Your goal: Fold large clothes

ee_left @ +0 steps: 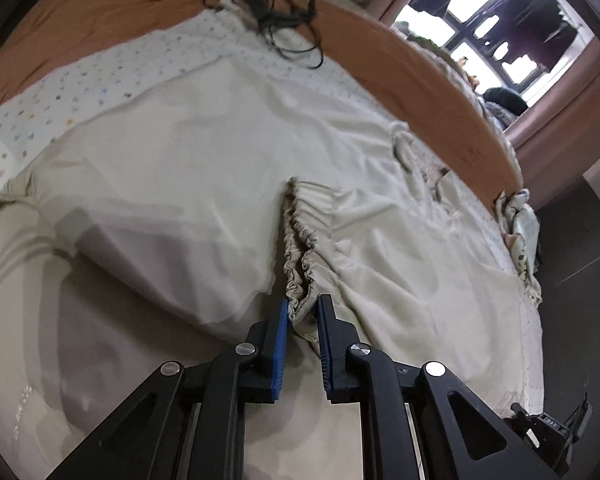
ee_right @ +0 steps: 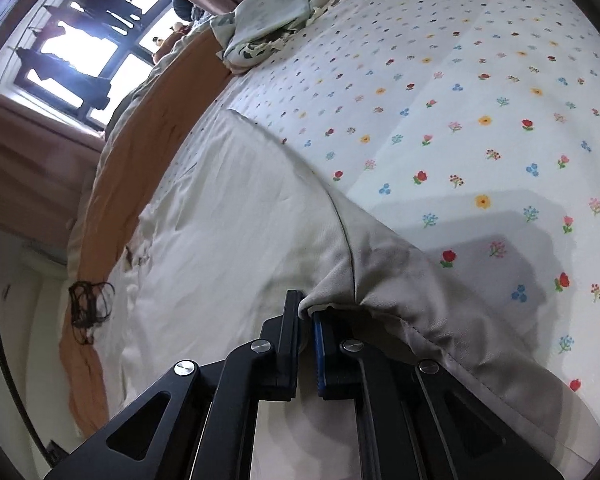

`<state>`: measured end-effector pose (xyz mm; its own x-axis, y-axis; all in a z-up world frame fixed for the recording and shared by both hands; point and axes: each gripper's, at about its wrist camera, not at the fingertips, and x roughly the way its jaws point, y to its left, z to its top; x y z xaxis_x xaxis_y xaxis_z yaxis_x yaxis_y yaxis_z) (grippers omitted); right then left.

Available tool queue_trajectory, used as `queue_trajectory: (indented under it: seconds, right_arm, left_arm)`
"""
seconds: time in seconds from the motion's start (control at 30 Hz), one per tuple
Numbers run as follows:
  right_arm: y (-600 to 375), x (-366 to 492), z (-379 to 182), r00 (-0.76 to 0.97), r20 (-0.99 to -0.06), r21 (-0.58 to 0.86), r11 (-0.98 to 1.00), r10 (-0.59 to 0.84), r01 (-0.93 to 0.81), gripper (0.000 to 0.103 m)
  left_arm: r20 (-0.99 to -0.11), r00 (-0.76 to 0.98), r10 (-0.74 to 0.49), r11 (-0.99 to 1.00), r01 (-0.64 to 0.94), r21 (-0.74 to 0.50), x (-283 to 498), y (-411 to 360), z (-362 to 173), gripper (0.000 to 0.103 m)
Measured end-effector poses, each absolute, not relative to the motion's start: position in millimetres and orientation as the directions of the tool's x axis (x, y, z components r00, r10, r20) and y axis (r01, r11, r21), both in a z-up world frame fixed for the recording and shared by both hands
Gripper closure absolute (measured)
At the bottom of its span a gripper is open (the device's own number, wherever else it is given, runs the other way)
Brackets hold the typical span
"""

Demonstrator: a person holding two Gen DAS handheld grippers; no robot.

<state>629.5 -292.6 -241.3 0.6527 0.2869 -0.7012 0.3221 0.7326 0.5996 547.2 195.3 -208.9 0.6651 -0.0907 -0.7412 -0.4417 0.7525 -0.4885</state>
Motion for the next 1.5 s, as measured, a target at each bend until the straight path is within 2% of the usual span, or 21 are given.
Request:
queue_trajectory:
  seconds: [0.1,0.37,0.4,0.43,0.47,0.5,0.53,0.57,0.6,0.83,1.1,1.2,1.37,1.4,1.43,1.5]
  right_arm:
    - [-299.7,628.0,-242.8,0.66,-0.697,0.607,0.721,0.281,0.334,0.096]
    - [-322.4,621.7,-245.5,0.681,-0.679,0.642,0.672,0.274,0.37,0.094]
    - [-322.9,621.7,-245.6,0.676,-0.679,0.649,0.665,0.286,0.371,0.091]
    - [-323.6,621.7,-245.6,0.671,-0.676,0.663,0.651,0.305,0.371,0.083]
    - [-326.4,619.9,-245.6,0.671,-0.658,0.695,0.618,0.342,0.367,0.076]
    - [-328.9,616.7,-245.5,0.678,-0.637,0.723,0.588,0.367,0.361,0.058]
    - [-332.1,611.6,-243.9,0.693,-0.609,0.754,0.552,0.386,0.356,0.042]
    - [-333.8,607.3,-241.5,0.702,-0.599,0.765,0.534,0.385,0.36,0.037]
    - [-336.7,601.5,-237.9,0.715,-0.592,0.77,0.522,0.371,0.367,0.034]
    - [-329.9,595.6,-226.5,0.72,-0.606,0.746,0.557,0.338,0.366,0.034]
    - [-309.5,570.0,-206.8,0.717,-0.619,0.701,0.638,0.321,0.32,0.034]
    - [-308.3,548.8,-202.8,0.712,-0.636,0.671,0.669,0.298,0.32,0.034]
    - [-311.6,513.4,-202.9,0.717,-0.619,0.683,0.669,0.32,0.292,0.033]
    - [-311.2,504.2,-203.2,0.718,-0.617,0.682,0.675,0.323,0.282,0.029]
    - [-310.2,497.2,-203.4,0.717,-0.616,0.681,0.678,0.325,0.277,0.02]
    - [-309.8,478.5,-204.2,0.719,-0.612,0.683,0.679,0.33,0.269,0.01]
  left_arm:
    - [-0.752,0.653,-0.09,0.759,-0.443,-0.476,547.8,191.3,-209.5,0.082]
    - [-0.761,0.639,-0.113,0.77,-0.427,-0.473,551.1,182.2,-211.4,0.081]
    - [-0.762,0.637,-0.115,0.765,-0.432,-0.477,550.7,183.2,-211.2,0.075]
    - [-0.764,0.635,-0.115,0.762,-0.437,-0.478,550.8,184.4,-210.9,0.07]
    - [-0.763,0.637,-0.109,0.754,-0.447,-0.481,548.6,186.2,-209.5,0.054]
    - [-0.757,0.646,-0.1,0.748,-0.453,-0.486,545.3,187.8,-207.5,0.042]
    - [-0.75,0.654,-0.094,0.744,-0.454,-0.489,542.6,188.6,-205.9,0.037]
    - [-0.744,0.663,-0.084,0.741,-0.457,-0.491,539.5,188.4,-203.1,0.032]
    - [-0.74,0.668,-0.078,0.743,-0.457,-0.49,536.8,187.6,-200.3,0.032]
    - [-0.722,0.684,-0.1,0.763,-0.413,-0.497,529.7,176.5,-188.7,0.032]
    - [-0.673,0.737,-0.059,0.769,-0.396,-0.501,483.6,175.2,-154.5,0.031]
    - [-0.657,0.754,-0.029,0.743,-0.423,-0.519,449.5,178.1,-149.1,0.025]
    - [-0.659,0.752,0.009,0.742,-0.447,-0.5,396.5,181.9,-142.9,0.019]
    - [-0.657,0.753,0.01,0.738,-0.449,-0.504,385.6,183.0,-140.8,0.016]
    - [-0.654,0.757,0.01,0.735,-0.449,-0.508,377.1,184.0,-139.1,0.013]
    - [-0.634,0.773,0.027,0.733,-0.446,-0.513,352.7,186.9,-131.8,0.0]
